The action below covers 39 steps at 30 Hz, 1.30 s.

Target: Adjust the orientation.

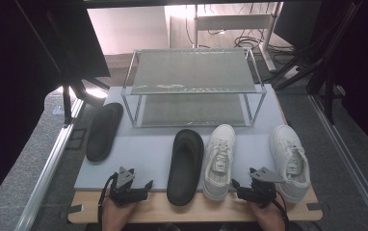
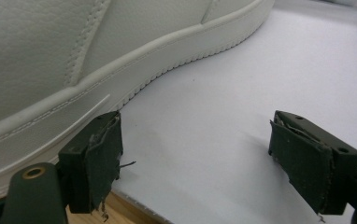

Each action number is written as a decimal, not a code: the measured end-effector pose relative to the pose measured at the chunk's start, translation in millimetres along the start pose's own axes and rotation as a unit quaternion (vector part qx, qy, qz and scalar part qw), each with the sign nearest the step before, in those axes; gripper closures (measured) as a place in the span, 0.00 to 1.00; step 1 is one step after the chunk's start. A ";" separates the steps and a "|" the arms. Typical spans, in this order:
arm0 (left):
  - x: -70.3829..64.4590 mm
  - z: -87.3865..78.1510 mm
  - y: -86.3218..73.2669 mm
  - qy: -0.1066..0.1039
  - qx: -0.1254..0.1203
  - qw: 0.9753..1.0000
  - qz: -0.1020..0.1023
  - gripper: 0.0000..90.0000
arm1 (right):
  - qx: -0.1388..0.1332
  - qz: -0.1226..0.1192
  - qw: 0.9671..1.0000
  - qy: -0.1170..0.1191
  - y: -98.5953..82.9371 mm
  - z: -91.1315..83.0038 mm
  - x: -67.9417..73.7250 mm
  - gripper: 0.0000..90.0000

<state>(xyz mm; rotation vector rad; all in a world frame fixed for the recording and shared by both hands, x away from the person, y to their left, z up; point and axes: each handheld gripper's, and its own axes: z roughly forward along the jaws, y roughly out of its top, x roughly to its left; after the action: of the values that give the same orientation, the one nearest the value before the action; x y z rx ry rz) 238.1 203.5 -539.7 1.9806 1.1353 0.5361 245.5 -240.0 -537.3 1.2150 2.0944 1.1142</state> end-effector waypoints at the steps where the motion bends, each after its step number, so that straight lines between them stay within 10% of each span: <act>1: -0.3 0.1 0.1 0.001 0.000 1.000 0.000 0.15 | 0.000 0.000 1.000 0.000 0.1 0.1 0.0 0.19; 39: 3.4 -4.6 0.9 0.007 -0.009 1.000 -0.019 0.20 | 0.002 -0.002 1.000 0.003 0.3 0.6 0.2 0.18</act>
<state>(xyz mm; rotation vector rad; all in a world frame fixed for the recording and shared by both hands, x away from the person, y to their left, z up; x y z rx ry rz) 237.3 208.1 -536.2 1.9383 1.1704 0.5401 246.0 -239.5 -537.4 1.2110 2.1041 1.1141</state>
